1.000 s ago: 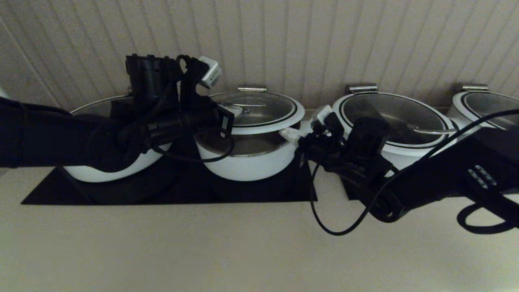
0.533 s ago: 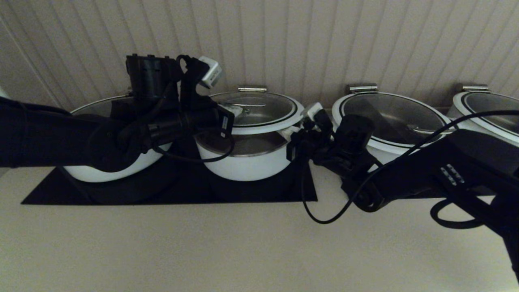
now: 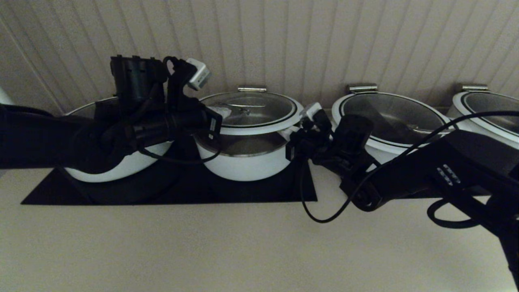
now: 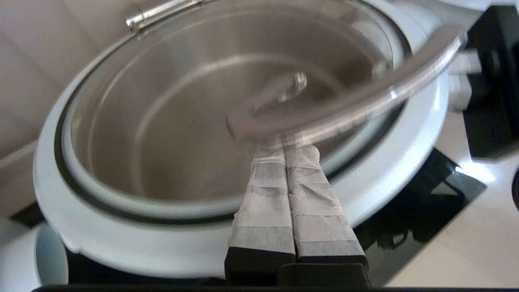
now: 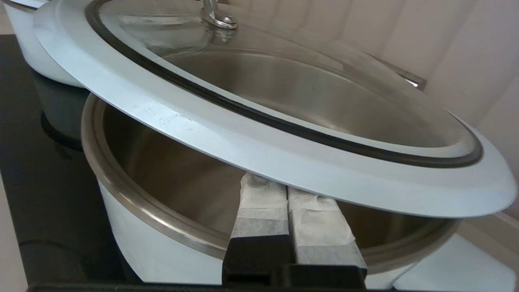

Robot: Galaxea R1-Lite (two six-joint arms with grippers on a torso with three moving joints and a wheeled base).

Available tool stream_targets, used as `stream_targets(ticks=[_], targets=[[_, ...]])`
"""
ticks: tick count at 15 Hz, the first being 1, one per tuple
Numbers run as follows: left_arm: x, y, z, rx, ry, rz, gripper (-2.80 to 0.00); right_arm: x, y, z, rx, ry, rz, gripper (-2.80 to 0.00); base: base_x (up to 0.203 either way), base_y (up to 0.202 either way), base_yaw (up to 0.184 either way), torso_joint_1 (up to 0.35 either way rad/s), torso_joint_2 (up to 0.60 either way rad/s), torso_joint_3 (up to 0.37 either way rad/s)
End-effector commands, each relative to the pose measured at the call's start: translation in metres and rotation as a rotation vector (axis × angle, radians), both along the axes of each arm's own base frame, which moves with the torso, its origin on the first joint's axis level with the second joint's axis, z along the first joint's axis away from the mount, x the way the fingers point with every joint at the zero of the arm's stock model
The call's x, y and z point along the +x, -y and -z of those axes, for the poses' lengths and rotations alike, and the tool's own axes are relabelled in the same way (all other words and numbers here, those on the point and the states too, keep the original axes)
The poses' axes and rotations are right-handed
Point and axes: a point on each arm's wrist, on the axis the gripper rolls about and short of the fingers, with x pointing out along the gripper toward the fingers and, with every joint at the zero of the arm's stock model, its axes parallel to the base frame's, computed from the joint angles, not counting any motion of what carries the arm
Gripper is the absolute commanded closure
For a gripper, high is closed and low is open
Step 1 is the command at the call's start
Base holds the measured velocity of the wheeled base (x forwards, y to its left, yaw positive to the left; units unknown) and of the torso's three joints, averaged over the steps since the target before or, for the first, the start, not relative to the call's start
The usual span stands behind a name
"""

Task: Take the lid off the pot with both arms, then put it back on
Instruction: Hold the pot lid with the right arm, then open the pot lid completely

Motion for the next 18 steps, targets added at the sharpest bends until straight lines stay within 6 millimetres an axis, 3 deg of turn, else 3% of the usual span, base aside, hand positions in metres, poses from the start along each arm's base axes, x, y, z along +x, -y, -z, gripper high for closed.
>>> stream_targets(ticks=[1,7,12,18], targets=[[-0.011,-0.008,0.002,0.006,-0.015,-0.007,0.00,-0.001,0.001,-0.003,0.006,0.014,0.000,0.00,0.000,0.000,0.000,0.000,0.00,0.000],[-0.036,-0.031,0.015,0.062,-0.045,-0.038,0.00,-0.001,0.002,-0.005,0.009,0.020,0.002,0.00,0.000,0.000,0.000,0.000,0.00,0.000],[-0.053,-0.039,0.025,0.071,-0.079,-0.044,0.00,-0.001,0.002,-0.005,0.008,0.021,0.002,0.00,0.000,0.000,0.000,0.000,0.00,0.000],[-0.050,-0.037,0.041,0.038,-0.122,-0.056,0.00,-0.001,0.002,-0.007,0.009,0.022,0.004,0.00,0.000,0.000,0.000,0.000,0.00,0.000]])
